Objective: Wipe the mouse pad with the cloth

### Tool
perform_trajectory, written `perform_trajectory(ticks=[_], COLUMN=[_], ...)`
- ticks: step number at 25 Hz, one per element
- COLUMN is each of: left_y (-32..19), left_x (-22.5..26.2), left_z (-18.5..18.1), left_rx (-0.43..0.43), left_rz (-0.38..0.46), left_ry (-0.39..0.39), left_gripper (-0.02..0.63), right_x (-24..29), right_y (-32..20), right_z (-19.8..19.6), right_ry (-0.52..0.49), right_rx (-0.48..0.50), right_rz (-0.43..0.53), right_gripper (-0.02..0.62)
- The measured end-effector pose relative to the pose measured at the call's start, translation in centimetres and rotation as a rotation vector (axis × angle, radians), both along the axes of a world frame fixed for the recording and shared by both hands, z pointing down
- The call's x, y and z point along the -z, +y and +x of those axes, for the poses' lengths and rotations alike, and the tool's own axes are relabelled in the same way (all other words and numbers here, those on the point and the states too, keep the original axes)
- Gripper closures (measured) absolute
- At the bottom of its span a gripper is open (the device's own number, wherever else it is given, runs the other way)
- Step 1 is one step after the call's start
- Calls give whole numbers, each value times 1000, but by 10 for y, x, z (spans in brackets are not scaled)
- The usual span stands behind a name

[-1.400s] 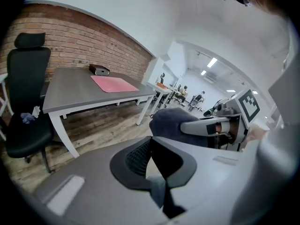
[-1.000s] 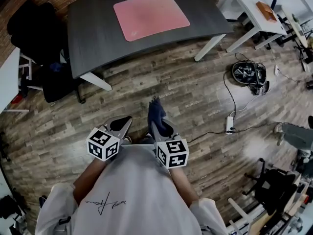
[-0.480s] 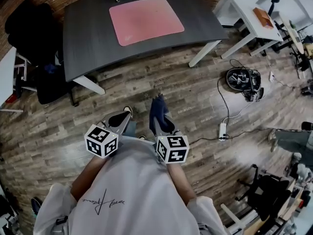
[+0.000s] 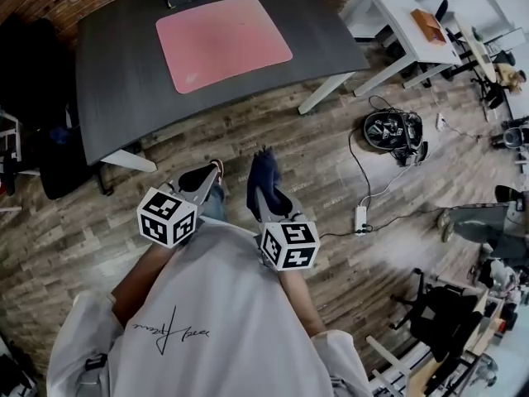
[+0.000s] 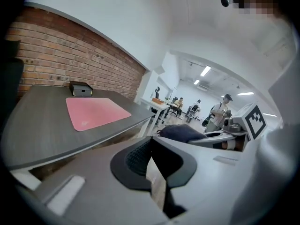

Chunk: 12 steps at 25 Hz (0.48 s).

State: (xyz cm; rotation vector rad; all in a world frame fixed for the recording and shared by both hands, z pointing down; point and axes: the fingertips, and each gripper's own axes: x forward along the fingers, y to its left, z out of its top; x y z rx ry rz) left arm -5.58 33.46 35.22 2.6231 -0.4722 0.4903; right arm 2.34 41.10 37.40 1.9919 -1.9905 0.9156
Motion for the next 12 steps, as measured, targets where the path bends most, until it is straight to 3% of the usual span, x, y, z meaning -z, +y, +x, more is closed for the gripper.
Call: perform_trajectory(ticks=[12], left_y=[-176], left_x=[7], left_z=[68], left_rx=[-64], left_rz=[1], left_ry=[-22], left_gripper=[600], right_x=[2], right_y=[-166], right_z=[54], right_ry=[-42], right_rx=[-53], right_rz=[8], right_gripper=[529])
